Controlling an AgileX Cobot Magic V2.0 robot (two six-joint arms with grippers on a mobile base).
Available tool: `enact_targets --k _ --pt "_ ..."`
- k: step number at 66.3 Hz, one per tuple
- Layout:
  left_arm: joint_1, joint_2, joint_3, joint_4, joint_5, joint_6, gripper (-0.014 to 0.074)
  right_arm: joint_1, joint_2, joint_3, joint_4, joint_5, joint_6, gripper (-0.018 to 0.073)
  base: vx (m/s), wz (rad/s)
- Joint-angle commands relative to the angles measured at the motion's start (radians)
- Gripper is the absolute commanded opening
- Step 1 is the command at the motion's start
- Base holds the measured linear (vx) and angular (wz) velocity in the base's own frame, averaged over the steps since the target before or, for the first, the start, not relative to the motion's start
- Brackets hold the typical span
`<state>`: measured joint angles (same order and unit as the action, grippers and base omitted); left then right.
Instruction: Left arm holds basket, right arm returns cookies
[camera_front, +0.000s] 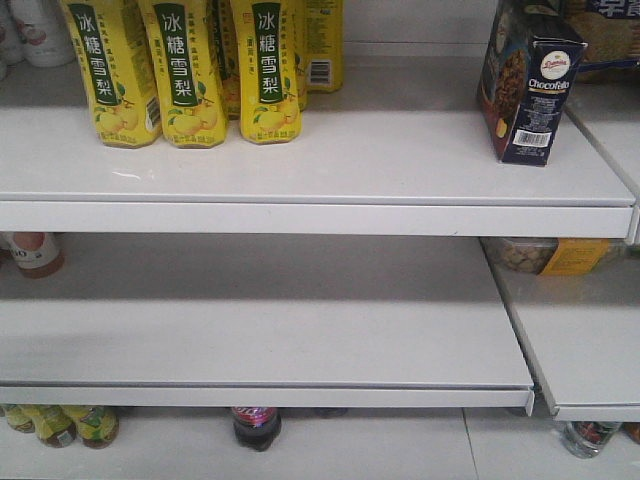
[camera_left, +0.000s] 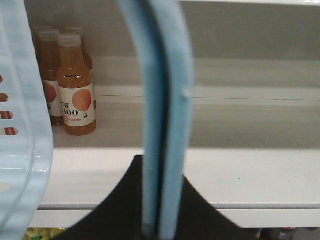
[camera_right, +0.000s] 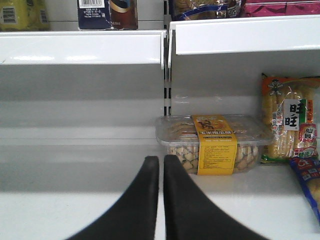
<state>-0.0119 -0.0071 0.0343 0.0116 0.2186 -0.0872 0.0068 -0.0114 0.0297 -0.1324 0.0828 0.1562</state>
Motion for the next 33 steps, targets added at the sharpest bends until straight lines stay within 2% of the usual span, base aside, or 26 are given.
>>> enact_targets --k 1,33 --pt "-0.006 -0.018 -0.031 0.014 -0.095 0.019 -0.0003 -0.008 -0.012 0.017 0.038 -0.070 -0.052 -0.0011 0.00 0.00" --pt "-0.006 -0.018 -0.031 0.014 -0.095 0.019 -0.0003 -0.008 -0.012 0.016 0.041 -0.068 -0.050 -0.0011 0.00 0.00"
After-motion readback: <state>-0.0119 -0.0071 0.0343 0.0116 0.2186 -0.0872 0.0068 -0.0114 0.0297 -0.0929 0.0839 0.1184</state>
